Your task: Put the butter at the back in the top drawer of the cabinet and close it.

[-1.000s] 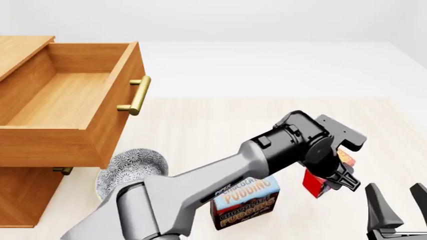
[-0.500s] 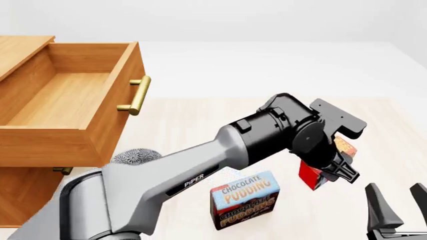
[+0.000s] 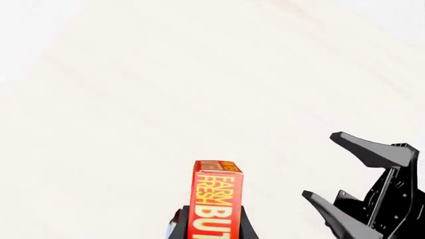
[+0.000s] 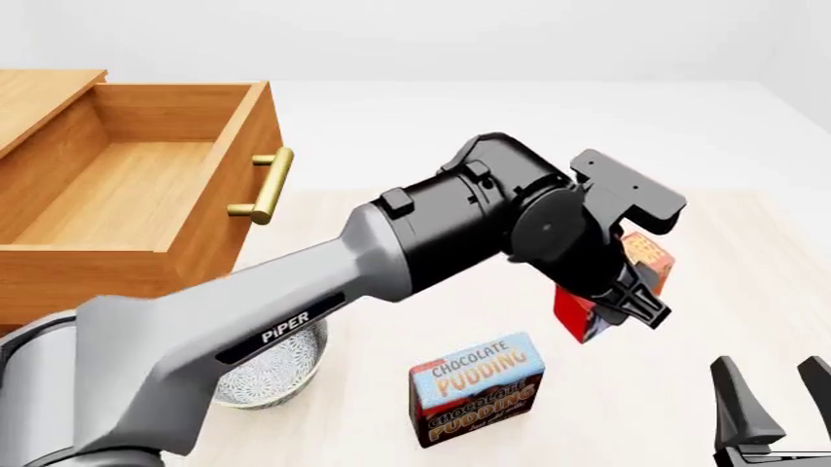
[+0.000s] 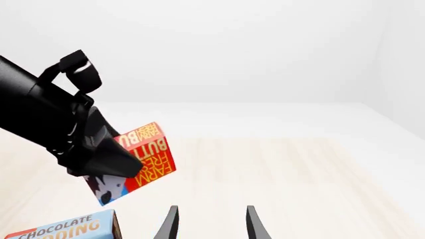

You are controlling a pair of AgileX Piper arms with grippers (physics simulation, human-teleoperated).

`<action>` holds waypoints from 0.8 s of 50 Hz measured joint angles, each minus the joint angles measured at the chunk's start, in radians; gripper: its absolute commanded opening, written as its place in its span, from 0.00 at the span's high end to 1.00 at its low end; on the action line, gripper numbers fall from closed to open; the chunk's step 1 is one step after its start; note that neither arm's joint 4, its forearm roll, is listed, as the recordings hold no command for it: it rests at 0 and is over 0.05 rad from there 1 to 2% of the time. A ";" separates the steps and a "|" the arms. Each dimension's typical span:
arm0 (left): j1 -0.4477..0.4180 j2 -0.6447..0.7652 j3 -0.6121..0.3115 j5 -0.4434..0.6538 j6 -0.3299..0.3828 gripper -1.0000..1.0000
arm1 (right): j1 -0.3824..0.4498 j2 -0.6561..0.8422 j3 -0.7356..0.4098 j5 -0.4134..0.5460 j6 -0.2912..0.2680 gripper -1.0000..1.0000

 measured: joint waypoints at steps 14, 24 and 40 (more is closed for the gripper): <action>0.018 -0.077 0.052 0.012 0.023 1.00 | 0.000 0.000 0.000 0.000 0.000 0.00; 0.044 -0.136 0.091 0.018 0.044 1.00 | 0.000 0.000 0.000 0.000 0.000 0.00; 0.080 -0.220 0.135 0.034 0.070 1.00 | 0.000 0.000 0.000 0.000 0.000 0.00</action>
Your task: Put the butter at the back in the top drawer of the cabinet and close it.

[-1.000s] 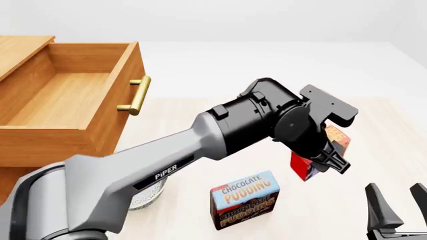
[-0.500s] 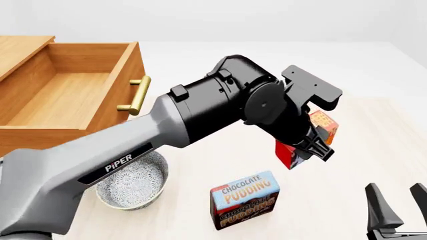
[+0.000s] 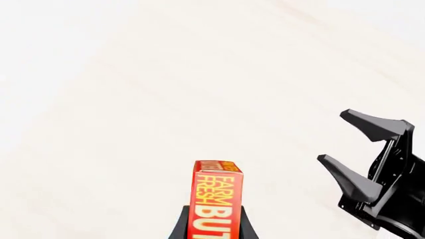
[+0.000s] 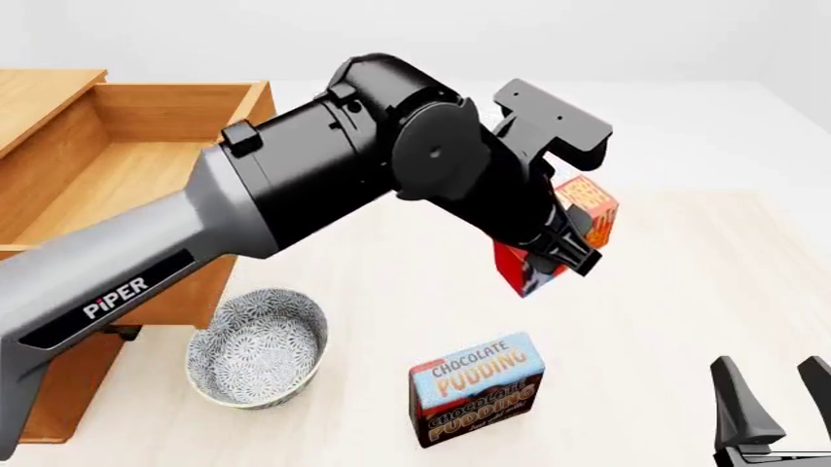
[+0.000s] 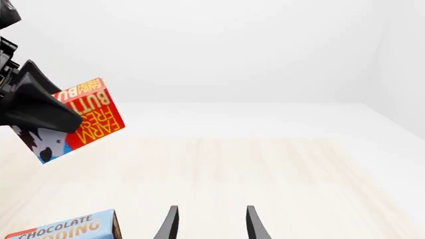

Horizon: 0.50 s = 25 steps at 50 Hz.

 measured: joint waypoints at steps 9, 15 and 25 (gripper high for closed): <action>0.018 -0.042 0.017 0.011 0.013 1.00 | 0.000 0.000 0.000 0.000 0.000 0.00; 0.029 -0.066 0.027 0.018 0.019 1.00 | 0.000 0.000 0.000 0.000 0.000 0.00; 0.045 -0.102 0.045 0.027 0.028 1.00 | 0.000 0.000 0.000 0.000 0.000 0.00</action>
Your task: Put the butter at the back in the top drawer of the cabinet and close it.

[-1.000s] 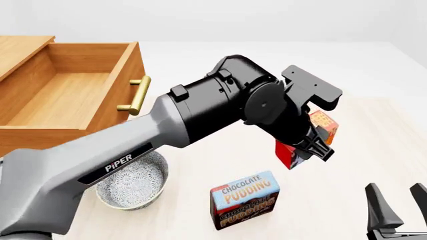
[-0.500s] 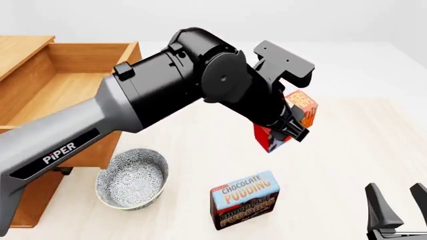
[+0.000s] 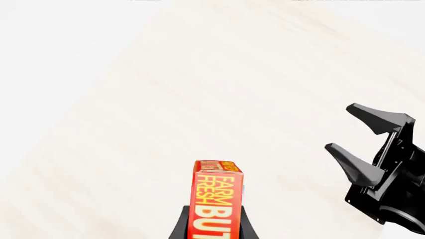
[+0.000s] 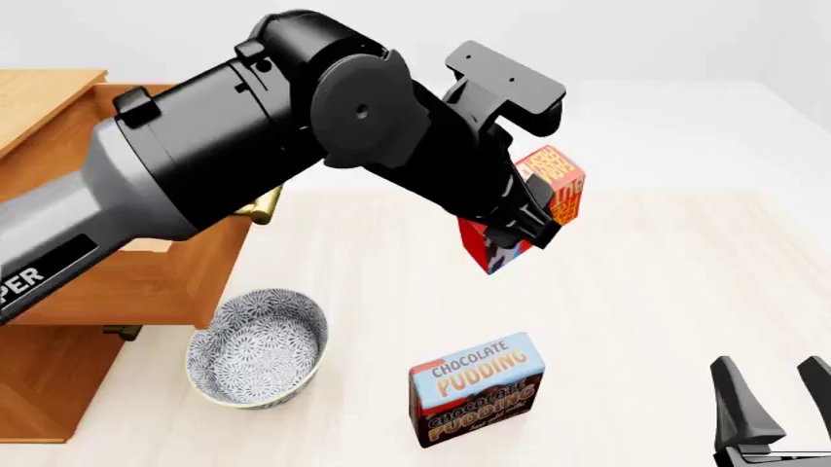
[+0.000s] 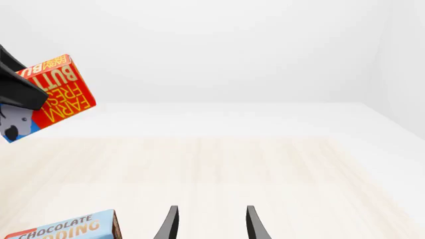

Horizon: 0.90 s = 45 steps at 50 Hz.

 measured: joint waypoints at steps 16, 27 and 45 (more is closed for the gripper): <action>0.032 -0.052 0.017 0.023 0.018 1.00 | 0.000 0.000 0.000 0.000 0.000 0.00; 0.056 -0.088 0.029 0.040 0.033 1.00 | 0.000 0.000 0.000 0.000 0.000 0.00; 0.096 -0.144 0.049 0.071 0.052 1.00 | 0.000 0.000 0.000 0.000 0.000 0.00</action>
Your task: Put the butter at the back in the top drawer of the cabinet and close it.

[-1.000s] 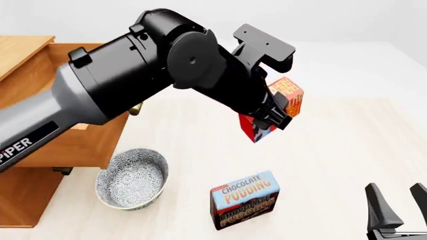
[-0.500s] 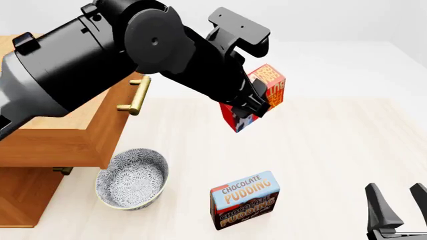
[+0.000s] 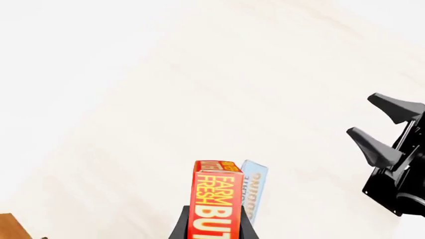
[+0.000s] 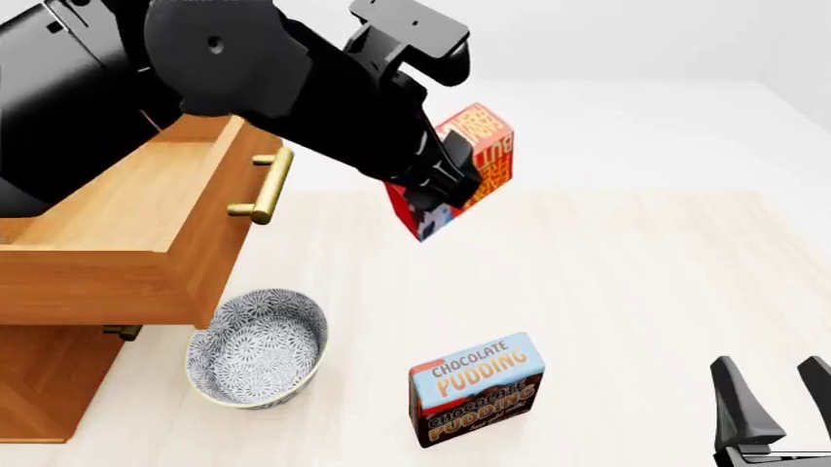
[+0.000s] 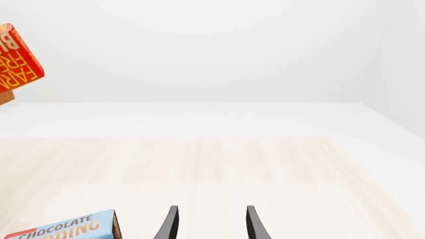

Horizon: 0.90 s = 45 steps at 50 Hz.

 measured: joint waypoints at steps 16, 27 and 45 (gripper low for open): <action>0.042 -0.051 0.000 0.035 0.022 1.00 | 0.000 0.000 0.000 0.000 0.000 0.00; 0.071 -0.088 -0.001 0.057 0.037 1.00 | 0.000 0.000 0.000 0.000 0.000 0.00; 0.124 -0.156 -0.007 0.096 0.059 1.00 | 0.000 0.000 0.000 0.000 0.000 0.00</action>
